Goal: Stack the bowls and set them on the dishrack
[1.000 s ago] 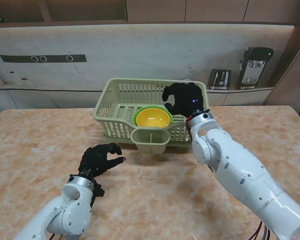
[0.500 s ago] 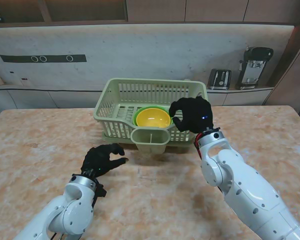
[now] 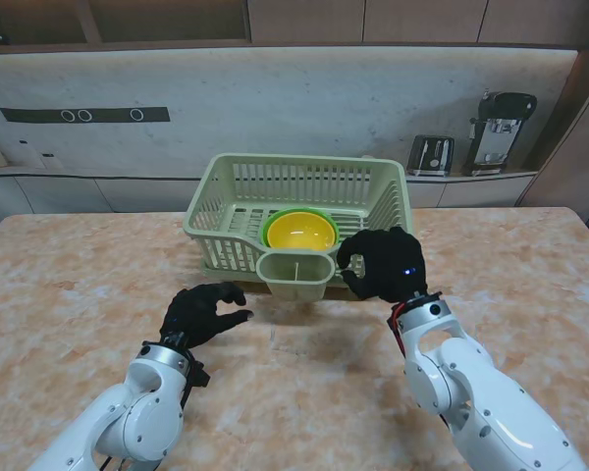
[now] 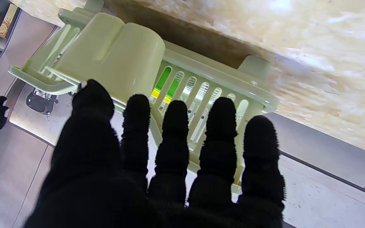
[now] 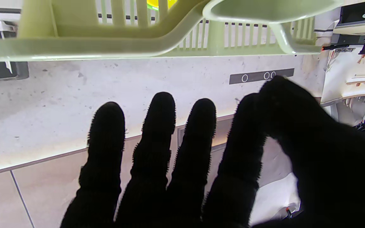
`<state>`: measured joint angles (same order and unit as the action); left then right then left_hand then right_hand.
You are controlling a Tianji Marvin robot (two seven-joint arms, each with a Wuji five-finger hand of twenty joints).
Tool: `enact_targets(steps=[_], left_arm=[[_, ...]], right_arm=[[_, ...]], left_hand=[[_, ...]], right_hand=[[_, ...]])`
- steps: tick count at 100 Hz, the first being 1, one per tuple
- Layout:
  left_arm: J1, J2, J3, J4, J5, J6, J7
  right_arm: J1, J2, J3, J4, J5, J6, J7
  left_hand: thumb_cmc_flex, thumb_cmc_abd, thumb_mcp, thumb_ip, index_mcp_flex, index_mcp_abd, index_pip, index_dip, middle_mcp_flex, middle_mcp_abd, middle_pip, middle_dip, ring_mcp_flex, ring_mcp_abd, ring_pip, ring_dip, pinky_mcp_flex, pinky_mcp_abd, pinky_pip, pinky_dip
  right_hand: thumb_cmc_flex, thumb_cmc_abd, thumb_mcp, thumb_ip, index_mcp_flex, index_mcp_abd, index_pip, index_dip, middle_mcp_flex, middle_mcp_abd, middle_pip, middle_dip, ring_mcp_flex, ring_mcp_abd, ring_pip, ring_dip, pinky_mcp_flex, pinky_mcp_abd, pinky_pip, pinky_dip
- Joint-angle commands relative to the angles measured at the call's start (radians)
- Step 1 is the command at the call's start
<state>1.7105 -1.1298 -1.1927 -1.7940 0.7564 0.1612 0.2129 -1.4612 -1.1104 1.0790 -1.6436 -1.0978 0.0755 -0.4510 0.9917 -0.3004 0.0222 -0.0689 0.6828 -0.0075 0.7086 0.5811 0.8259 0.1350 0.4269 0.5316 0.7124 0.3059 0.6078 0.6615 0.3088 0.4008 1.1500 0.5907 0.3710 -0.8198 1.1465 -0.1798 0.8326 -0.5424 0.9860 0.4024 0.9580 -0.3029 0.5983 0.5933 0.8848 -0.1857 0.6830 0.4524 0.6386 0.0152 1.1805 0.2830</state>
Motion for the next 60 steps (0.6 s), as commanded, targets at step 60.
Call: enact_targets(steps=[60], left_arm=[[0.011,-0.001,0.008,-0.006,0.005,-0.021,-0.005]], right_arm=[[-0.138,0.003,0.027,-0.042,0.014,-0.004,0.022]], left_hand=[[0.006,-0.005,-0.011,0.028,-0.008,-0.025,0.024,0.01,0.015,-0.016,0.011,0.017,0.018,-0.006,0.008,0.015,0.002,-0.002,0.022,0.015]], right_hand=[[-0.018,0.025,-0.061,0.004,0.021,-0.018,-0.01,0.035,0.006,-0.019,-0.008,0.027,0.001,-0.022,-0.001,0.039,0.004,-0.017,0.024,0.027]])
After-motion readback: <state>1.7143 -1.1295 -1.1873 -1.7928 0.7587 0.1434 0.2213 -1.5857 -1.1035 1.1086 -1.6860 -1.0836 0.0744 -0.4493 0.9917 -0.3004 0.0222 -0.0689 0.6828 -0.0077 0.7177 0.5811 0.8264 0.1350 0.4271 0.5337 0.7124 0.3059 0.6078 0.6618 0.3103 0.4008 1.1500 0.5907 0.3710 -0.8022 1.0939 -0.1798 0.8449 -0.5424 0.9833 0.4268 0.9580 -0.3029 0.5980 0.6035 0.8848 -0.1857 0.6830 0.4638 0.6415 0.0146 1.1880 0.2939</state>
